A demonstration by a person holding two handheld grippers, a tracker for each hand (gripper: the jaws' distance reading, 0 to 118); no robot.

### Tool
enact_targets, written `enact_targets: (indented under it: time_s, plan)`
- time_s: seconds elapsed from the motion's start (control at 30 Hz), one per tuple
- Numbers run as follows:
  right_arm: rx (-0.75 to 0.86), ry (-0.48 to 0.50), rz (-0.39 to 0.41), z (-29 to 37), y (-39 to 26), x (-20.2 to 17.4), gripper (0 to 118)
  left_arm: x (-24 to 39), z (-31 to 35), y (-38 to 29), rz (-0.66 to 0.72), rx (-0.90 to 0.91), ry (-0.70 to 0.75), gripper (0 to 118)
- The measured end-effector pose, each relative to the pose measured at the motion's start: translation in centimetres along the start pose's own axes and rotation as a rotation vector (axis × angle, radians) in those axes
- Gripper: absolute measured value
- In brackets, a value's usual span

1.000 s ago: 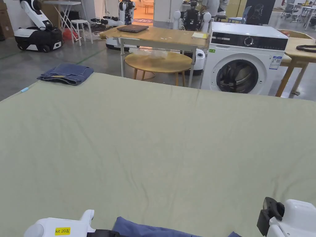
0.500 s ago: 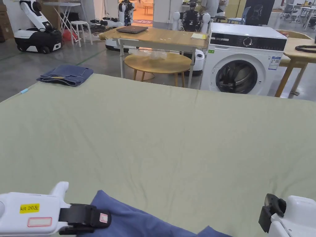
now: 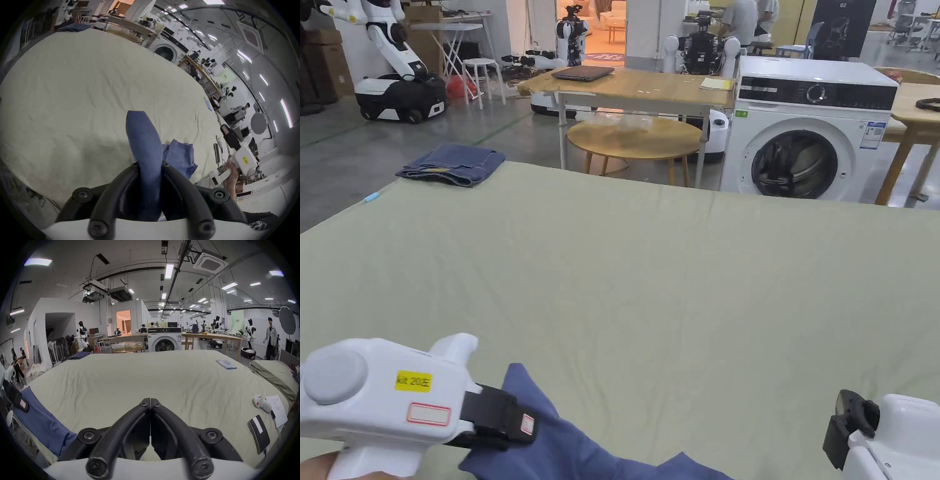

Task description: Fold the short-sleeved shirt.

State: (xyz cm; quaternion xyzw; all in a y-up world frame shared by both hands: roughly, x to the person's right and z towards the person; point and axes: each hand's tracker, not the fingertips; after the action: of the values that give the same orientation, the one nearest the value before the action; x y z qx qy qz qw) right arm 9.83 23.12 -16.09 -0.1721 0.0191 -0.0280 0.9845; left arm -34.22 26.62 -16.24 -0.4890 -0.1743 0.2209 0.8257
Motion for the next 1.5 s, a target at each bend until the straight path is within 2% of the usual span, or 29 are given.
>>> enact_targets:
  time_s: [0.27, 0.43, 0.57, 0.77, 0.93, 1.0, 1.03, 1.1, 1.13, 1.17, 1.37, 1.4, 1.43, 1.47, 1.5]
  plan:
    - [-0.006, -0.022, -0.01, 0.4, -0.4, 1.0, 0, 6.6, -3.4, 0.0, -0.087, -0.078, -0.029, 8]
    - [-0.016, -0.037, -0.017, 0.7, -0.6, 1.7, 0, 11.1, -7.5, -0.8, -0.146, -0.159, -0.09, 8]
    - [-0.022, -0.05, -0.024, 0.9, -0.6, 2.1, 0, 13.9, -12.1, -2.0, -0.187, -0.221, -0.076, 8]
    - [-0.028, -0.067, -0.031, 1.2, -0.7, 2.7, 0, 14.1, -20.4, -3.8, -0.163, -0.305, -0.005, 8]
    - [-0.032, -0.075, -0.034, 1.1, -1.0, 3.2, 0, 13.7, -23.0, -4.7, -0.1, -0.281, 0.023, 8]
    - [-0.035, -0.076, -0.032, 1.1, -1.0, 3.3, 0, 13.5, -22.4, -4.6, -0.088, -0.267, 0.005, 15]
    - [-0.036, -0.076, -0.032, 1.1, -1.0, 3.3, 0, 13.4, -22.0, -4.5, -0.081, -0.265, -0.038, 22]
    - [-0.037, -0.075, -0.032, 1.1, -1.0, 3.4, 0, 13.2, -20.5, -4.1, -0.05, -0.271, -0.108, 44]
    - [-0.037, -0.076, -0.032, 1.1, -1.0, 3.4, 0, 13.1, -19.6, -3.8, -0.025, -0.271, -0.141, 50]
    - [-0.036, -0.075, -0.033, 1.2, -1.1, 3.4, 0, 12.9, -18.6, -3.5, -0.009, -0.256, -0.167, 51]
    - [-0.029, -0.076, -0.048, 1.3, -1.1, 3.8, 0, 11.4, -15.6, -1.9, 0.01, -0.176, -0.239, 50]
    - [-0.025, -0.075, -0.055, 1.4, -1.2, 3.9, 0, 11.0, -16.1, -1.9, 0.011, -0.171, -0.235, 45]
    - [-0.024, -0.074, -0.058, 1.4, -1.2, 3.9, 0, 10.7, -16.7, -1.9, 0.019, -0.18, -0.23, 34]
    - [-0.023, -0.075, -0.06, 1.6, -1.2, 3.9, 0, 10.3, -17.8, -2.4, 0.048, -0.215, -0.249, 15]
    - [-0.022, -0.074, -0.062, 1.6, -1.2, 3.9, 0, 9.9, -18.9, -2.8, 0.07, -0.24, -0.29, 9]
